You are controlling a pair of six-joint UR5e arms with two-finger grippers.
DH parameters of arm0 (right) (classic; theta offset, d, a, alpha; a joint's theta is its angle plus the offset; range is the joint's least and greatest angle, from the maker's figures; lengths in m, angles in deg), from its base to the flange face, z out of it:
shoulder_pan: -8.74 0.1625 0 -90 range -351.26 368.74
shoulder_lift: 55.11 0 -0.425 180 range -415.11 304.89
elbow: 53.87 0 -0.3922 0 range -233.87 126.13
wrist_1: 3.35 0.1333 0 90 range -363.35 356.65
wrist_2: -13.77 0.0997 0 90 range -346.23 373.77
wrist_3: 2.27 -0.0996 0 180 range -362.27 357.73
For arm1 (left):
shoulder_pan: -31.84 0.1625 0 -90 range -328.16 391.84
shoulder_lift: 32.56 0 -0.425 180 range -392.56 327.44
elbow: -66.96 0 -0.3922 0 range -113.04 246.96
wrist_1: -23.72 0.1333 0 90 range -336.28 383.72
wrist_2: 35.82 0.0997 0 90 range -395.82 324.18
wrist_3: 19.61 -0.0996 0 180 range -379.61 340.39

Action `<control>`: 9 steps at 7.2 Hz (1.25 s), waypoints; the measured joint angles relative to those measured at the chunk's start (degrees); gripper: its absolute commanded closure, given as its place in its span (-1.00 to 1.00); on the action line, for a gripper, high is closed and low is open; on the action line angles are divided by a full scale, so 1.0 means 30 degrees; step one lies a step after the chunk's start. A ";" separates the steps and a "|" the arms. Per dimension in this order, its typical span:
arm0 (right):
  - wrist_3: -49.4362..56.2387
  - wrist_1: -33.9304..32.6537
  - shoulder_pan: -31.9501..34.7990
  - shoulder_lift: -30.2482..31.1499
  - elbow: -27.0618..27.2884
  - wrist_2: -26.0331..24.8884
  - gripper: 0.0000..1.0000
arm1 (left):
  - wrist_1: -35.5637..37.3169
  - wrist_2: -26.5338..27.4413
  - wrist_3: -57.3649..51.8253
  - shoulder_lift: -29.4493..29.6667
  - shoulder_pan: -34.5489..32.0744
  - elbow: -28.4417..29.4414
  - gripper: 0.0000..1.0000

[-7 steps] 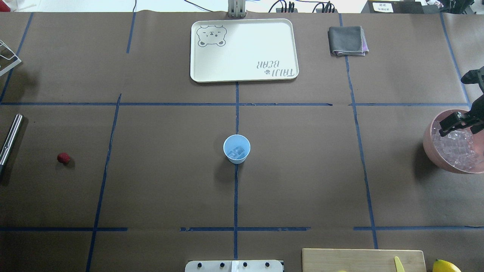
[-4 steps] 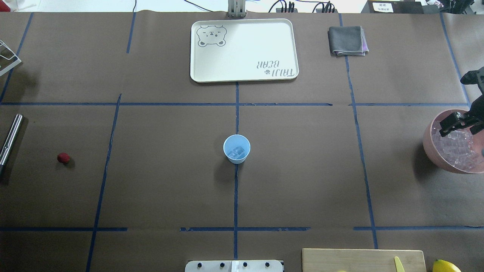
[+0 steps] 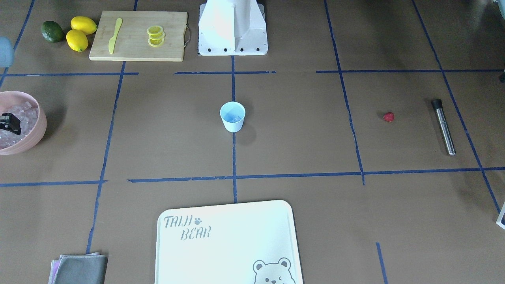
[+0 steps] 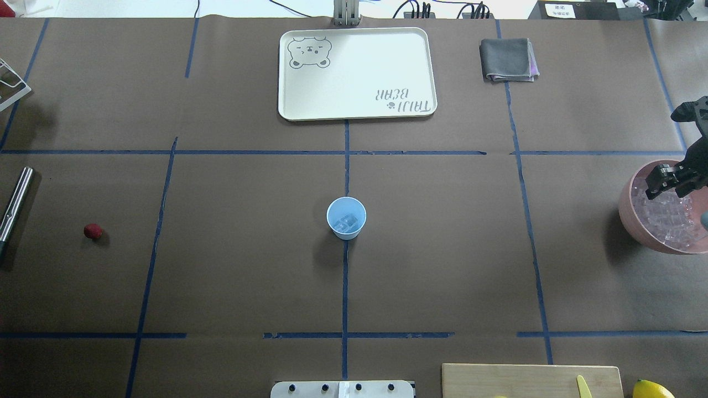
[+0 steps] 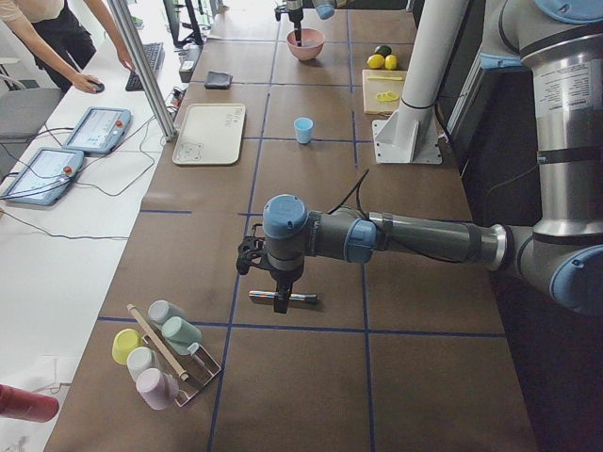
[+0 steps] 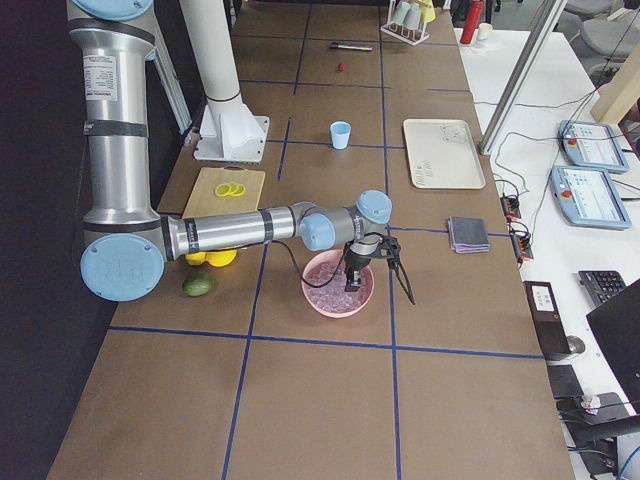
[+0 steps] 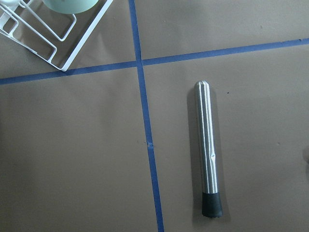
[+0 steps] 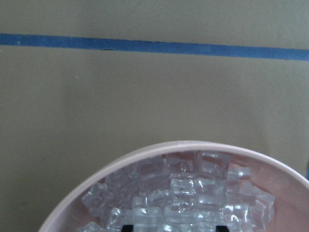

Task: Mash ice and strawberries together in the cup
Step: 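Grasp a third ice cube from the bowl with the right gripper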

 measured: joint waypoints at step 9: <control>-0.0174 0.0008 0.0020 0.0222 0.0224 0.0161 1.00 | 0.0025 -0.0003 0.0000 -0.0006 0.0000 -0.0147 -1.00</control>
